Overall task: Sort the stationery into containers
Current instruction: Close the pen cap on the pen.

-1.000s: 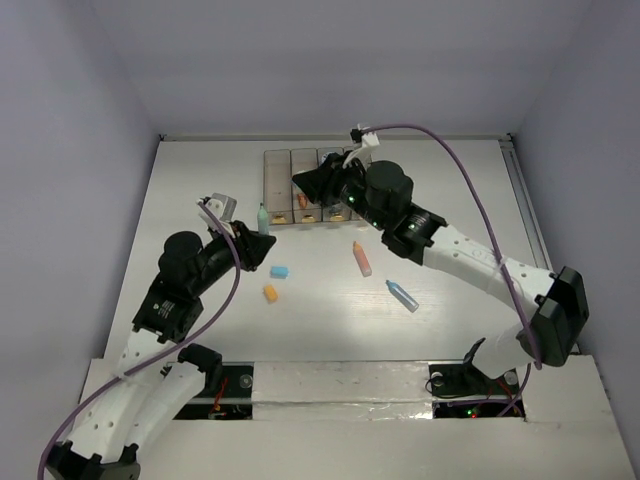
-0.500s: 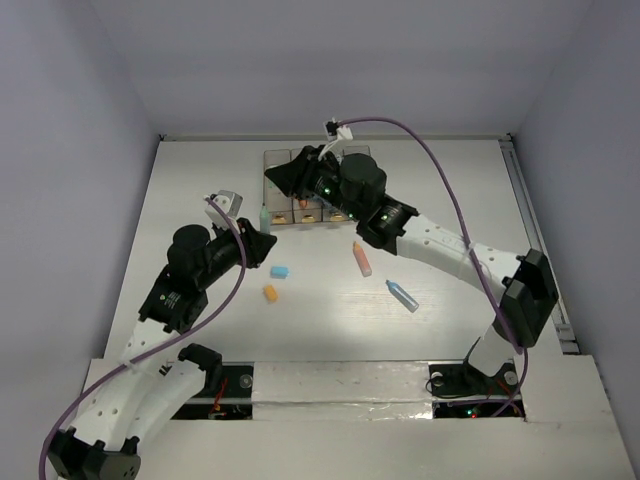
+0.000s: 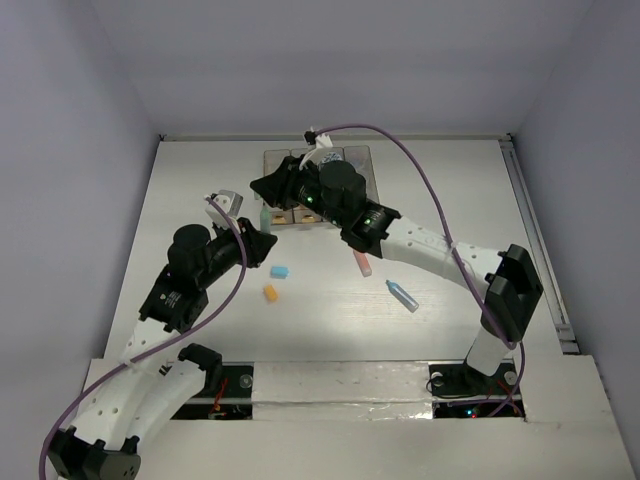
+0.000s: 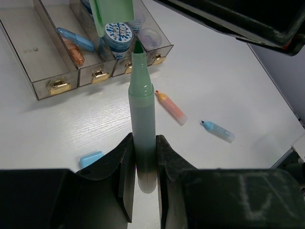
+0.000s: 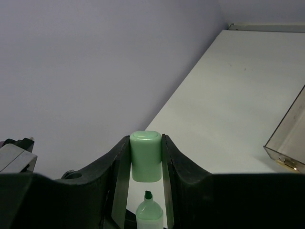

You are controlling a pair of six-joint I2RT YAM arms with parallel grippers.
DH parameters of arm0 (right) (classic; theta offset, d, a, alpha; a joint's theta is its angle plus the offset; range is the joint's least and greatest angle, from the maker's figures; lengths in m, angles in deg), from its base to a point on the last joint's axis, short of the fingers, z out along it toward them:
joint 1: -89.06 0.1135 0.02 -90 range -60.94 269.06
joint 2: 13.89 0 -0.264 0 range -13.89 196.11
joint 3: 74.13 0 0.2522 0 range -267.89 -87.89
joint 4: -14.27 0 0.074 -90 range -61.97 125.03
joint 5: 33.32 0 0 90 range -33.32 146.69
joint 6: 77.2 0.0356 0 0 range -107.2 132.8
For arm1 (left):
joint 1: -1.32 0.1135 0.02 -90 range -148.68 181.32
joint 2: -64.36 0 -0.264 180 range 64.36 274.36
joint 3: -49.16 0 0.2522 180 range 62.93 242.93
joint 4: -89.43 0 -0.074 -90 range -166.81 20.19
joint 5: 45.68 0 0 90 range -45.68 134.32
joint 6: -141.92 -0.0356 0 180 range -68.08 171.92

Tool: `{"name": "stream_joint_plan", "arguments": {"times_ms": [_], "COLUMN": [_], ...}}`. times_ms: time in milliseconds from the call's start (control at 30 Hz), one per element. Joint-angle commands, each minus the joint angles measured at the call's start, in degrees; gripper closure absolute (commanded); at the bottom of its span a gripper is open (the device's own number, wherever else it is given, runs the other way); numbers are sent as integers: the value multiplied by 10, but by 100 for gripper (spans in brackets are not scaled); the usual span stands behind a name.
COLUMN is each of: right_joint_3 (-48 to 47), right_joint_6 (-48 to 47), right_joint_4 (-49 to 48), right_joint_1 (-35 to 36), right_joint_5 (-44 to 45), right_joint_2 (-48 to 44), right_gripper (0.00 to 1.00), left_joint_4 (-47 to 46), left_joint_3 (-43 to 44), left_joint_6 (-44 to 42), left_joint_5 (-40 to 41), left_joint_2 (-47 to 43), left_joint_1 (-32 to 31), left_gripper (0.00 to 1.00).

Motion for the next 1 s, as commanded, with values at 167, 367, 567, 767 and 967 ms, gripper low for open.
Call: {"name": "stream_joint_plan", "arguments": {"times_ms": [167,367,567,767,967], "right_joint_3": [-17,-11,-2,0,6], "right_joint_6": [-16,-14,-18,-19,-25], "right_joint_4": [-13,-13,-11,-8,-8], "right_joint_1": [7,7,12,23,28], "right_joint_5": [18,17,23,26,36], "right_joint_2": [-12,-12,-18,-16,-16], "right_gripper": [99,99,99,99,99], "left_joint_4": [-24,-18,-14,-14,-13], "left_joint_3": [15,18,18,18,18], "left_joint_6": [-7,-7,-7,-7,-8], "left_joint_5": [6,20,29,30,35], "left_joint_2": [-5,-4,-3,-4,-6], "left_joint_1": [0,0,0,0,0], "left_gripper": [100,100,100,100,100]}}
